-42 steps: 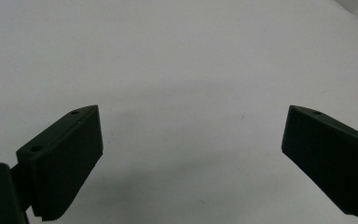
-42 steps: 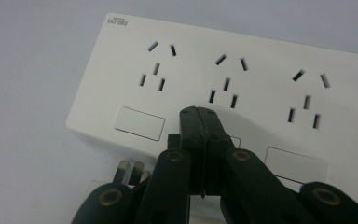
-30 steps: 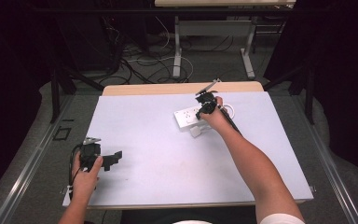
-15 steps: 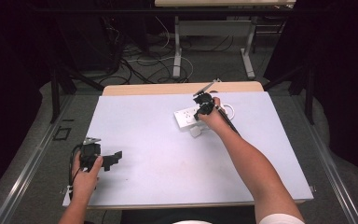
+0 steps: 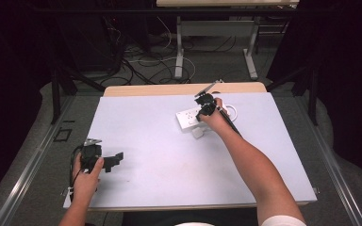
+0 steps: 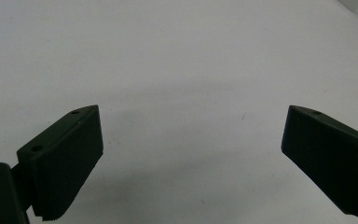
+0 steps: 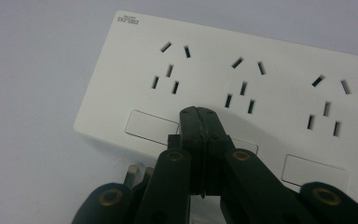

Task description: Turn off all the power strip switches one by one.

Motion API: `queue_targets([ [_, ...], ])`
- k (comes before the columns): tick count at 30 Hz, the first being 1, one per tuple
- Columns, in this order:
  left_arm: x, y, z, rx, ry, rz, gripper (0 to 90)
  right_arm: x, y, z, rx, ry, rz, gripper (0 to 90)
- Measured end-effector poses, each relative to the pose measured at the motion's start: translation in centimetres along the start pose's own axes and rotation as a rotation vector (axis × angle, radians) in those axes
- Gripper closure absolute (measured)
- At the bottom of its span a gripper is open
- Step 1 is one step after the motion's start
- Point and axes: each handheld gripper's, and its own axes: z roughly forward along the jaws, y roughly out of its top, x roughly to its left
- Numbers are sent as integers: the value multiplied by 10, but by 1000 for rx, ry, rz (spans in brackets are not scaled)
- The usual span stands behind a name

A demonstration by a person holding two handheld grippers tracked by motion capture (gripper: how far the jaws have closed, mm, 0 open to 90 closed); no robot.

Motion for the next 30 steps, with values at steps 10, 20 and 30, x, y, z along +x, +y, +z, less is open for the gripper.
queue_targets([
  [10,0,0,0,-5,1,3,54,2,3,-6,-15,6,7,900],
  [20,0,0,-1,0,-3,2,54,15,6,-8,23,32,-36,900],
  [30,0,0,-1,-2,0,-1,54,33,10,0,3,42,-100,900],
])
